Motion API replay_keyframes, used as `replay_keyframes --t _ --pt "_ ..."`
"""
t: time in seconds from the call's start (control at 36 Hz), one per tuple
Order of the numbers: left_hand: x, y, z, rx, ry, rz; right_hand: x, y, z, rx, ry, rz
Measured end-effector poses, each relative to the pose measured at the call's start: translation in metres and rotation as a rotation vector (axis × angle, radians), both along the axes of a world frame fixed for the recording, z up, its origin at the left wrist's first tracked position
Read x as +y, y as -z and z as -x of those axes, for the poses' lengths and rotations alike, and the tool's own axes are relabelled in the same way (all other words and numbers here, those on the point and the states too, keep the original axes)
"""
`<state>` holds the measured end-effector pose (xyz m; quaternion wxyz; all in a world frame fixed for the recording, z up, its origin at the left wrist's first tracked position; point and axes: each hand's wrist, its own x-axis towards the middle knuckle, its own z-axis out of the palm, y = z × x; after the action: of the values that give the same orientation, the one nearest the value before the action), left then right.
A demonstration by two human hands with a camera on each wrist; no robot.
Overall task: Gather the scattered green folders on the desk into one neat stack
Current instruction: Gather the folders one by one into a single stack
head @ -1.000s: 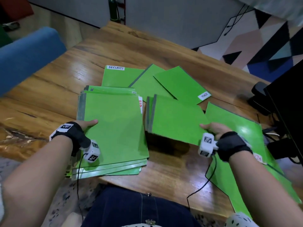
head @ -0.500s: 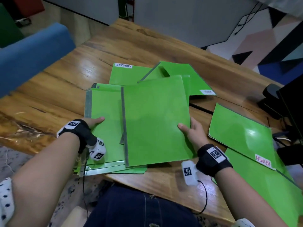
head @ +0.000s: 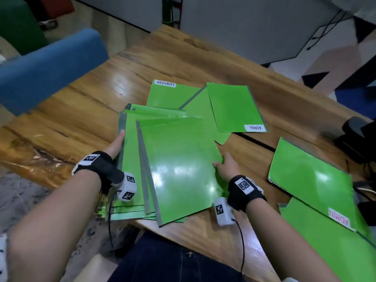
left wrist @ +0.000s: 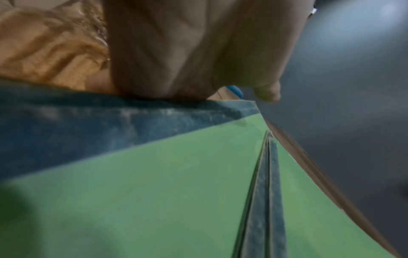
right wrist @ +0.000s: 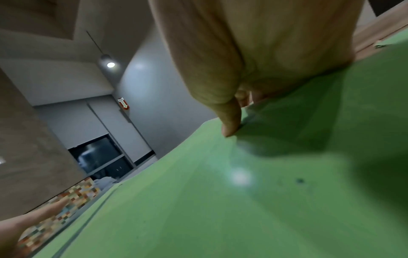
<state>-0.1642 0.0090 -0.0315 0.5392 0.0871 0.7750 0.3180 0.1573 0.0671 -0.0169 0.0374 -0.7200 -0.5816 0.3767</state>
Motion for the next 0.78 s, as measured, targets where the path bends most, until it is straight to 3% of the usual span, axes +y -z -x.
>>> replay_keyframes --t 0.17,0.25,0.31,0.39,0.69,0.78 --pt "0.002 -0.021 -0.015 0.050 0.173 -0.006 0.015 0.001 0.014 0.110 0.084 0.001" --pt "0.002 -0.020 -0.016 0.080 0.334 0.057 0.016 0.005 0.031 0.085 0.093 -0.043" --pt "0.001 -0.015 -0.011 0.088 0.350 0.100 0.012 0.011 0.040 0.075 0.076 -0.008" --pt "0.001 -0.015 -0.011 0.085 0.407 0.130 0.001 0.021 0.047 0.090 0.000 0.071" --pt "0.012 -0.010 -0.014 0.177 0.324 0.190 -0.026 0.035 0.044 0.039 -0.357 0.003" --pt "0.009 0.003 -0.013 0.208 0.424 0.202 -0.015 0.026 0.018 0.016 -0.438 0.029"
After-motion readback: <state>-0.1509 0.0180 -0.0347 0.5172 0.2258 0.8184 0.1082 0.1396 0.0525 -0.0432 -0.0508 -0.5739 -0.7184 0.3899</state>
